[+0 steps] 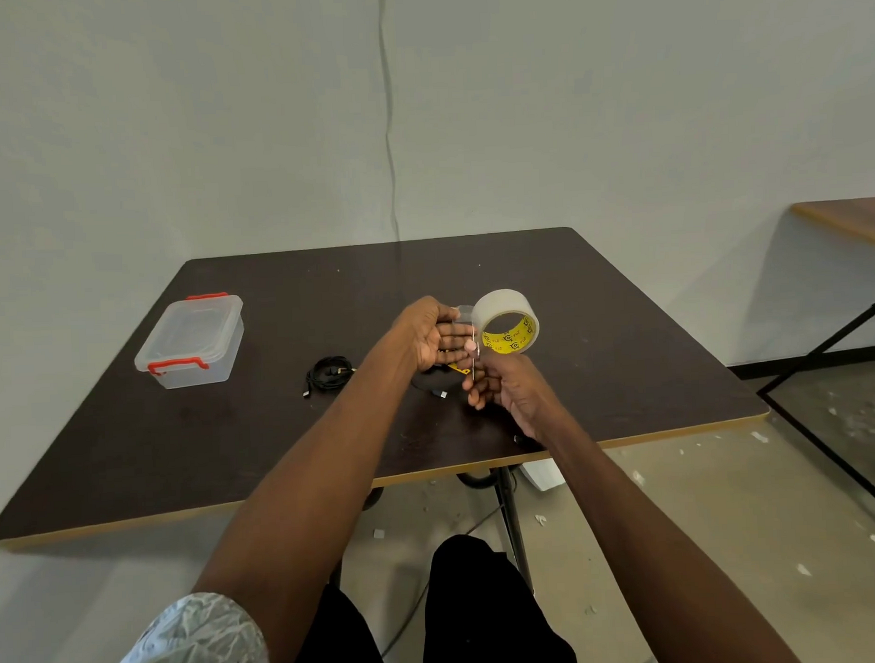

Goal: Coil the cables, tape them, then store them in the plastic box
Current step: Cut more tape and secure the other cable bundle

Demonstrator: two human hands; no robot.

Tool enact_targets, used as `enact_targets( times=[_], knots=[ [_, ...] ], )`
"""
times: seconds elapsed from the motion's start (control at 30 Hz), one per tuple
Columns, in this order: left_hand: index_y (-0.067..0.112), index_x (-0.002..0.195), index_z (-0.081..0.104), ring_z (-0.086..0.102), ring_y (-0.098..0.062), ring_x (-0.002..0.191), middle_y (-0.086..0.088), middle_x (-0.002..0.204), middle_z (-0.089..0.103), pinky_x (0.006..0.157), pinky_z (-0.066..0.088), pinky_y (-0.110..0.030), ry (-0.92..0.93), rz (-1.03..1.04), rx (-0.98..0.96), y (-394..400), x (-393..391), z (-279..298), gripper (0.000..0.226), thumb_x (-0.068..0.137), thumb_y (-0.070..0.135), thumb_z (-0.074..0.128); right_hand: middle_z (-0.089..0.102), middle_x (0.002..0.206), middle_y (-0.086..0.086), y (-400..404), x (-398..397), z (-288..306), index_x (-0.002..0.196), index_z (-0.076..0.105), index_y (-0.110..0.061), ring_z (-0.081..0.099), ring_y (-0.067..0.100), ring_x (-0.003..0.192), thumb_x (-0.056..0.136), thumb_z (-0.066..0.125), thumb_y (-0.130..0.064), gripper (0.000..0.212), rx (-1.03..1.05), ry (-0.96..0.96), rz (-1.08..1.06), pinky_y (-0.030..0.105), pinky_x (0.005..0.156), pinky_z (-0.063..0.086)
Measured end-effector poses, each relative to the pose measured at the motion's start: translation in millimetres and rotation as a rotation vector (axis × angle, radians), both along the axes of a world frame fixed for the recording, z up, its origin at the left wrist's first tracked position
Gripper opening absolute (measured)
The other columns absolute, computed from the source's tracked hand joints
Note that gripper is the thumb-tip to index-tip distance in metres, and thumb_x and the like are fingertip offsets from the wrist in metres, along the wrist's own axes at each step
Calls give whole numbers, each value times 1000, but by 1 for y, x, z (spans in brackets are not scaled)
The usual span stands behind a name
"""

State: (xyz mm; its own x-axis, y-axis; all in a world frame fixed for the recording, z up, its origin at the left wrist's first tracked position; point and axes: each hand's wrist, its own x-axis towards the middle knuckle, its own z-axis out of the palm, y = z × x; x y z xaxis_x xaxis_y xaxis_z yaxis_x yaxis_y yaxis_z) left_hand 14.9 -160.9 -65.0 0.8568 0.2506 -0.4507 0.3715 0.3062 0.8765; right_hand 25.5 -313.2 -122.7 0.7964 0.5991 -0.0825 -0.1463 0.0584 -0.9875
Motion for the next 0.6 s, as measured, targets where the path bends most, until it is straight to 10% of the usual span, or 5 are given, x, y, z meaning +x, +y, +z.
enact_targets(
  times=[0.6],
  knots=[
    [0,99,62,69,-26,69,-14,74,73,76,55,-35,-5,-19,-18,-1,-2,3,21,94,10,44,64,73,10,0,31,-2,96,66,-3,54,17,54,93,59,-44,43,-37,-50,25,27,52,38]
  ],
)
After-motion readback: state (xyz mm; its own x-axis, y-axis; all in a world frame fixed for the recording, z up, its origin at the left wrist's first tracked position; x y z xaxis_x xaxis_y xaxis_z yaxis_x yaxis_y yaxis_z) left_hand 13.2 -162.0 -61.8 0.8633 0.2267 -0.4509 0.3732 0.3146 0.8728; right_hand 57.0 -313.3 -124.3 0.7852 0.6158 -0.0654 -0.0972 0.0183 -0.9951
